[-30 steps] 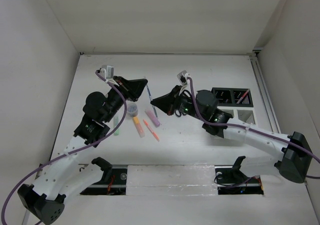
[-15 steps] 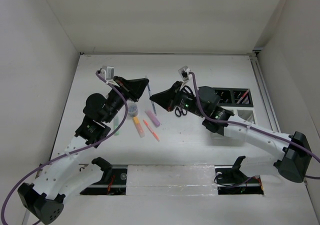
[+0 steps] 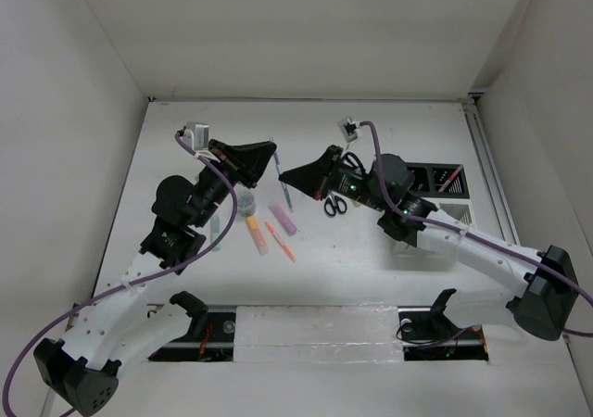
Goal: Sort the stationery into containers
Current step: Close the pen cap on the pen.
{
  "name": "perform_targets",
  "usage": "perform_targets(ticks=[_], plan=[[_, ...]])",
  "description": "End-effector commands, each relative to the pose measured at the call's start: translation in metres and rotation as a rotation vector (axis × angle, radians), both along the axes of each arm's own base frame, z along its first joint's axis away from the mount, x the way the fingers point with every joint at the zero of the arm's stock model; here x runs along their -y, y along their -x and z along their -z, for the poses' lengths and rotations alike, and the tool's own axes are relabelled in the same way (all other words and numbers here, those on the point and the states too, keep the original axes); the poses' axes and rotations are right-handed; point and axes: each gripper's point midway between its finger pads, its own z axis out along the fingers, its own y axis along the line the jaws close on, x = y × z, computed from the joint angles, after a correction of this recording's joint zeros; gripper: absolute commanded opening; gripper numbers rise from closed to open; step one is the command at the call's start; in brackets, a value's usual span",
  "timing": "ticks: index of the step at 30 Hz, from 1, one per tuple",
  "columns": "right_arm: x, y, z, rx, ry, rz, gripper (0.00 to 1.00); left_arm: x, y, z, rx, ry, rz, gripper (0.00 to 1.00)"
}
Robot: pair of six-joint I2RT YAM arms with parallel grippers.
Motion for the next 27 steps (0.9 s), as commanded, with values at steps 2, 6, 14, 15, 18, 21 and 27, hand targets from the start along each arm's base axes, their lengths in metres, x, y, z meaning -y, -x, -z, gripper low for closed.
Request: perform_targets(ticks=[2,6,14,15,18,21,27], plan=[[0.033,-0.005,-0.11,0.106,-0.287,0.035,0.0,0.018,0.015,0.013,0.032,-0.077,0.122,0.0],[0.033,-0.009,-0.121,0.099,-0.302,-0.037,0.0,0.029,0.016,0.016,0.034,-0.105,0.183,0.0],[0.039,-0.008,-0.143,0.149,-0.316,-0.058,0.0,0.029,0.015,0.02,0.032,-0.116,0.181,0.0],[0.038,-0.009,-0.141,0.142,-0.31,-0.057,0.0,0.029,0.015,0.02,0.032,-0.116,0.181,0.0],[0.044,-0.013,-0.144,0.155,-0.309,-0.051,0.0,0.029,0.015,0.02,0.032,-0.116,0.181,0.0],[0.044,-0.016,-0.146,0.161,-0.306,-0.052,0.0,0.031,0.016,0.023,0.04,-0.124,0.189,0.0],[0.041,-0.021,-0.146,0.157,-0.293,-0.059,0.0,0.032,0.017,0.028,0.034,-0.13,0.199,0.0]])
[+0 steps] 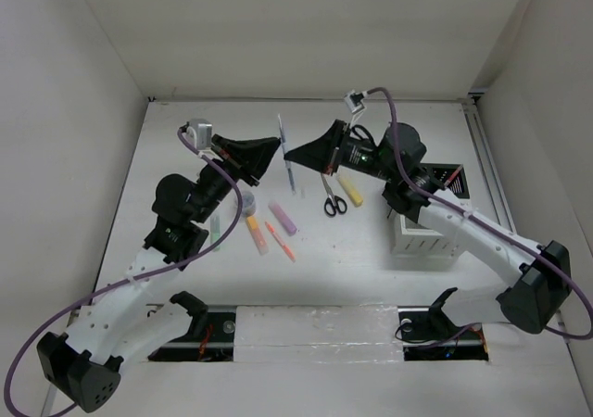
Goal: Sort the stationery into containers
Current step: Close the pen cap on the pen, then place the pen in the storage box.
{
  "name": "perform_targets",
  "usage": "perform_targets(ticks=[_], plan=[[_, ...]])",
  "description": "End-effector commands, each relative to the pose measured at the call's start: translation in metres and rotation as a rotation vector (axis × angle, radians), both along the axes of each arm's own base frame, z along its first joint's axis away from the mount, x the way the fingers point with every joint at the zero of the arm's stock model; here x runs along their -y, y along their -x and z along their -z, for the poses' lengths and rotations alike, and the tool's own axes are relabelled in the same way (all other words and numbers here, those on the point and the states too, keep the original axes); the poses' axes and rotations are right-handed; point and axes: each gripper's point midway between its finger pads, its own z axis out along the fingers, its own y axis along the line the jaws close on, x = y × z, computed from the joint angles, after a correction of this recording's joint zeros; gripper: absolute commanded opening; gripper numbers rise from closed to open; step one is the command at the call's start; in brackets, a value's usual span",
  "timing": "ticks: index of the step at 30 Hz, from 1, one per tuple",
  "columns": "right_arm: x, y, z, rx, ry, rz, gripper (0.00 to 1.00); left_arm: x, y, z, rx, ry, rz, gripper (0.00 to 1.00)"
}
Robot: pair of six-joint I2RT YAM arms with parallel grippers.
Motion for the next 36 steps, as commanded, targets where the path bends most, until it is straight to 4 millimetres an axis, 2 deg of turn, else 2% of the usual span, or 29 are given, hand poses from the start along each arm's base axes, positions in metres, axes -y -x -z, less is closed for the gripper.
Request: perform_targets(ticks=[1,6,9,13,16,18,21,22,23,25,26,27,28,29,30,31,32,34,35,36], plan=[[0.032,-0.013,-0.113,0.224,-0.263,0.139,0.0,0.025,0.018,0.051,-0.093,-0.144,0.158,0.0],[0.023,-0.01,-0.12,0.308,-0.256,0.13,0.0,0.026,0.02,0.051,-0.105,-0.134,0.172,0.0],[0.018,-0.01,-0.116,0.312,-0.247,0.125,0.0,0.026,0.02,0.049,-0.097,-0.13,0.172,0.0],[0.02,-0.017,-0.114,0.359,-0.223,0.171,0.0,0.022,0.025,0.037,-0.079,-0.12,0.171,0.0],[0.022,-0.02,-0.113,0.415,-0.201,0.206,0.0,0.019,0.025,0.042,-0.106,-0.141,0.156,0.0],[0.027,-0.024,-0.113,0.475,-0.173,0.236,0.0,0.013,0.02,0.036,-0.124,-0.137,0.109,0.0],[0.037,-0.036,-0.097,0.559,-0.102,0.296,0.0,0.001,0.01,0.04,-0.199,-0.156,0.023,0.0],[0.04,-0.047,-0.081,0.573,-0.061,0.321,0.0,-0.003,0.007,0.042,-0.225,-0.162,-0.011,0.0],[0.048,-0.045,-0.08,0.613,-0.045,0.342,0.0,-0.011,0.005,0.048,-0.283,-0.181,-0.053,0.05],[0.062,-0.056,-0.066,0.705,0.036,0.411,0.0,-0.032,-0.008,0.058,-0.368,-0.197,-0.195,0.25],[0.071,-0.058,-0.051,0.716,0.076,0.441,0.0,-0.038,-0.013,0.067,-0.415,-0.227,-0.241,0.39],[0.08,-0.062,-0.043,0.762,0.122,0.48,0.0,-0.049,-0.011,0.078,-0.486,-0.282,-0.286,0.64],[0.088,-0.065,-0.034,0.777,0.154,0.508,0.0,-0.061,-0.015,0.088,-0.523,-0.325,-0.357,0.8],[0.102,-0.075,-0.008,0.753,0.216,0.56,0.0,-0.068,-0.016,0.097,-0.559,-0.373,-0.395,0.93],[0.117,-0.069,-0.012,0.78,0.224,0.61,0.0,-0.077,-0.015,0.115,-0.632,-0.448,-0.436,0.99],[0.126,-0.069,-0.005,0.797,0.263,0.649,0.0,-0.088,-0.017,0.125,-0.646,-0.507,-0.49,0.99],[0.146,-0.077,-0.001,0.775,0.301,0.747,0.0,-0.094,-0.016,0.128,-0.657,-0.521,-0.519,0.99],[0.175,-0.076,0.016,0.734,0.352,0.865,0.0,-0.105,-0.016,0.154,-0.686,-0.562,-0.573,0.99],[0.187,-0.077,0.023,0.702,0.372,0.921,0.0,-0.108,-0.015,0.159,-0.684,-0.562,-0.587,0.99],[0.212,-0.085,0.038,0.636,0.416,1.042,0.0,-0.109,-0.014,0.164,-0.682,-0.56,-0.587,0.99]])
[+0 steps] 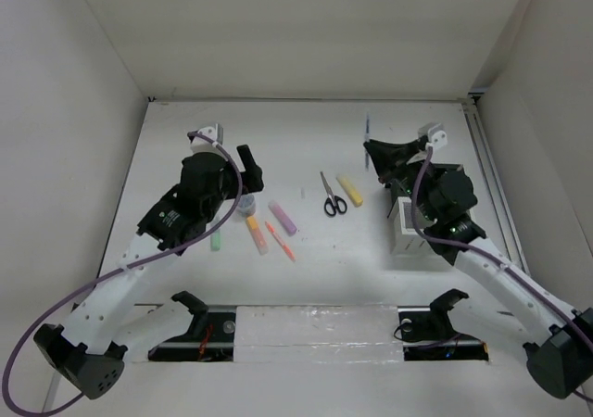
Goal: Sort the stationery into containers
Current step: Place the pen in the storage box.
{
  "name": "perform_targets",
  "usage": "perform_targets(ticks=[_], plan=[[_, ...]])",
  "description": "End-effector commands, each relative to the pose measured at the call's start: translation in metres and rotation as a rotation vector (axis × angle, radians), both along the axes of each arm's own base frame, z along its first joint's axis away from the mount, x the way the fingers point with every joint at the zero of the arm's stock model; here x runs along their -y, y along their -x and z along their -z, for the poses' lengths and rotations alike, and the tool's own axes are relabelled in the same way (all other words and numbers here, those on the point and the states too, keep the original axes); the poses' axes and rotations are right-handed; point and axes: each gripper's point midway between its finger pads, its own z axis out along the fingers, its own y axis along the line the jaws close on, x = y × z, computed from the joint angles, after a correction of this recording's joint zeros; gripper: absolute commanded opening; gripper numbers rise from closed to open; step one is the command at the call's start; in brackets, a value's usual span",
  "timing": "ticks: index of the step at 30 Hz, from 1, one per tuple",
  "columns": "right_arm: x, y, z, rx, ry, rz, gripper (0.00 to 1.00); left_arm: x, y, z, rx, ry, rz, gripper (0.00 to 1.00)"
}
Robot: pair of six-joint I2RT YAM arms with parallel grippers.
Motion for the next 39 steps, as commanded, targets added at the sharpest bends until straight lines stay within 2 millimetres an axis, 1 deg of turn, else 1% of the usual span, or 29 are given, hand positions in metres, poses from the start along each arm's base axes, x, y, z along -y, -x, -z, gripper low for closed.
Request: perform_targets(ticks=[1,2,3,4,5,6,7,8,9,10,12,13,14,15,16,17,18,19,20,21,22,24,26,28,31,35,36,38,39], plan=[[0.078,-0.016,-0.003,0.019,-0.056,0.386,0.0,-0.032,0.011,0.034,-0.044,-0.115,-0.093,0.99],[0.095,-0.019,0.005,-0.027,-0.074,0.465,0.0,-0.028,0.012,0.034,-0.049,-0.107,-0.076,0.99],[0.13,-0.027,0.018,-0.081,-0.105,0.629,0.0,-0.029,0.013,0.032,-0.04,-0.111,-0.071,0.99],[0.144,-0.026,0.02,-0.093,-0.123,0.678,0.0,-0.03,0.014,0.03,-0.032,-0.106,-0.072,0.99],[0.153,-0.028,0.023,-0.106,-0.13,0.703,0.0,-0.029,0.013,0.027,-0.024,-0.1,-0.072,0.99],[0.163,-0.029,0.029,-0.13,-0.129,0.742,0.0,-0.031,0.012,0.027,-0.021,-0.104,-0.082,0.99],[0.179,-0.031,0.029,-0.128,-0.132,0.789,0.0,-0.029,0.013,0.027,-0.024,-0.1,-0.072,0.99],[0.193,-0.034,0.036,-0.147,-0.136,0.838,0.0,-0.025,0.013,0.026,-0.021,-0.087,-0.053,0.99],[0.193,-0.034,0.036,-0.149,-0.145,0.837,0.0,-0.025,0.013,0.026,-0.021,-0.087,-0.053,0.99],[0.209,-0.036,0.043,-0.167,-0.137,0.896,0.0,-0.026,0.013,0.03,-0.027,-0.1,-0.049,0.99],[0.223,-0.038,0.046,-0.178,-0.162,0.935,0.0,-0.024,0.014,0.03,-0.029,-0.096,-0.039,0.99],[0.234,-0.041,0.052,-0.195,-0.161,0.961,0.0,-0.024,0.015,0.028,-0.022,-0.091,-0.04,0.99],[0.24,-0.041,0.047,-0.187,-0.176,0.972,0.0,-0.024,0.015,0.028,-0.022,-0.091,-0.04,0.99],[0.246,-0.045,0.055,-0.209,-0.18,0.985,0.0,-0.023,0.016,0.028,-0.024,-0.088,-0.031,0.99],[0.253,-0.044,0.056,-0.219,-0.175,1.008,0.0,-0.023,0.016,0.028,-0.024,-0.088,-0.031,0.99],[0.262,-0.047,0.061,-0.234,-0.178,1.018,0.0,-0.021,0.016,0.029,-0.027,-0.083,-0.019,0.99],[0.267,-0.048,0.071,-0.263,-0.162,1.037,0.0,-0.021,0.016,0.029,-0.027,-0.083,-0.019,0.99],[0.272,-0.048,0.07,-0.263,-0.174,1.049,0.0,-0.02,0.015,0.027,-0.019,-0.078,-0.019,0.99],[0.276,-0.049,0.078,-0.286,-0.162,1.064,0.0,-0.018,0.016,0.027,-0.021,-0.074,-0.011,0.99],[0.28,-0.048,0.078,-0.286,-0.163,1.069,0.0,-0.019,0.016,0.027,-0.019,-0.082,-0.007,0.99],[0.28,-0.052,0.087,-0.308,-0.151,1.071,0.0,-0.017,0.017,0.027,-0.022,-0.078,0.004,0.99],[0.285,-0.055,0.095,-0.333,-0.138,1.068,0.0,-0.016,0.018,0.031,-0.031,-0.08,0.013,0.99],[0.283,-0.059,0.106,-0.367,-0.13,1.061,0.0,-0.016,0.018,0.031,-0.032,-0.08,0.013,0.99],[0.284,-0.059,0.111,-0.393,-0.133,1.061,0.0,-0.016,0.018,0.031,-0.032,-0.08,0.013,0.99],[0.28,-0.063,0.121,-0.428,-0.143,1.04,0.0,-0.016,0.018,0.031,-0.032,-0.08,0.013,0.99],[0.275,-0.063,0.137,-0.472,-0.15,1.016,0.0,-0.016,0.018,0.031,-0.032,-0.08,0.013,0.99],[0.274,-0.063,0.137,-0.473,-0.161,1.015,0.0,-0.016,0.018,0.031,-0.032,-0.08,0.013,0.99],[0.274,-0.062,0.148,-0.503,-0.147,1.018,0.0,-0.016,0.018,0.031,-0.032,-0.08,0.013,0.99],[0.274,-0.062,0.148,-0.505,-0.158,1.017,0.0,-0.016,0.018,0.031,-0.032,-0.08,0.013,0.99]])
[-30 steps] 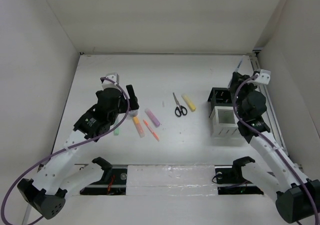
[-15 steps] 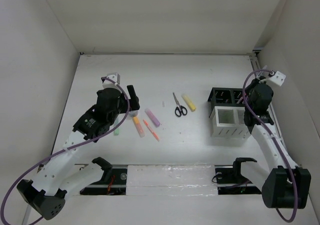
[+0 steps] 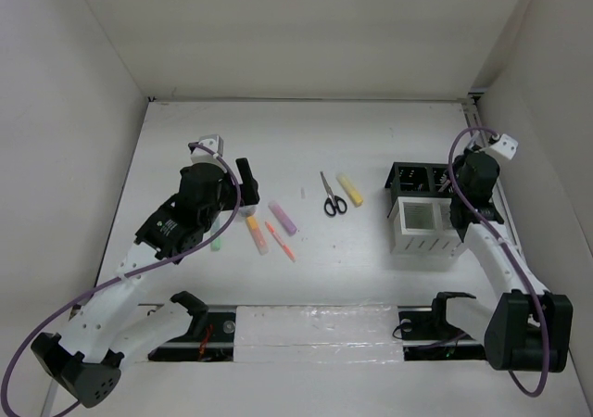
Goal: Sort the stationery into containers
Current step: Place the pen in the storage box.
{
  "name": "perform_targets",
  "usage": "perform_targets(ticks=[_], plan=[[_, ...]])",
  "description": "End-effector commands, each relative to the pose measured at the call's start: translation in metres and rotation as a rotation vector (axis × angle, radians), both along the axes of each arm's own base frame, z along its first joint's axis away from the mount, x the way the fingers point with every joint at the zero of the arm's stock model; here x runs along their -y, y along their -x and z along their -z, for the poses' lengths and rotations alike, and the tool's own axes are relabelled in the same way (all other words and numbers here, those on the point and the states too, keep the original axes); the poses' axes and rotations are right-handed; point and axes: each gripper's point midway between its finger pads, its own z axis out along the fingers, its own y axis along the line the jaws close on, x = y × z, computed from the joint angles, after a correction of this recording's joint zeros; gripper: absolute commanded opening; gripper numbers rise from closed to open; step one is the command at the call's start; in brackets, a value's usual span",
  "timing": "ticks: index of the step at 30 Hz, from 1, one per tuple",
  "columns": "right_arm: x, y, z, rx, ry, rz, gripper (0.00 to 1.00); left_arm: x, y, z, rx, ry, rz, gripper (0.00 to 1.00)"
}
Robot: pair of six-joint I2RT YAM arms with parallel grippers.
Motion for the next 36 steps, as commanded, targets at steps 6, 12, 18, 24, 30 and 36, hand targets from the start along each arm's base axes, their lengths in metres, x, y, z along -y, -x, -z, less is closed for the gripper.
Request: perform_targets(ticks=[6,12,18,24,30,36], plan=[[0.001,-0.001,0.021,-0.041,-0.037,0.008,0.0,0.001,0.0,-0.008,0.039,0.017,0.01,0.99],[0.0,0.005,0.03,-0.077,-0.056,0.013,0.0,0.001,0.0,-0.008,0.039,0.017,0.01,0.99],[0.0,0.009,0.046,-0.135,-0.066,0.026,0.0,0.002,0.001,-0.008,0.037,0.02,0.018,0.99],[0.0,0.01,0.05,-0.157,-0.084,0.032,0.07,0.002,0.001,-0.008,0.037,0.02,0.018,0.99],[0.0,0.009,0.054,-0.166,-0.084,0.033,0.25,0.002,0.001,-0.008,0.039,0.012,0.022,0.99],[-0.004,0.008,0.051,-0.15,-0.106,0.02,0.5,0.003,0.0,-0.006,0.031,0.007,0.022,0.99]])
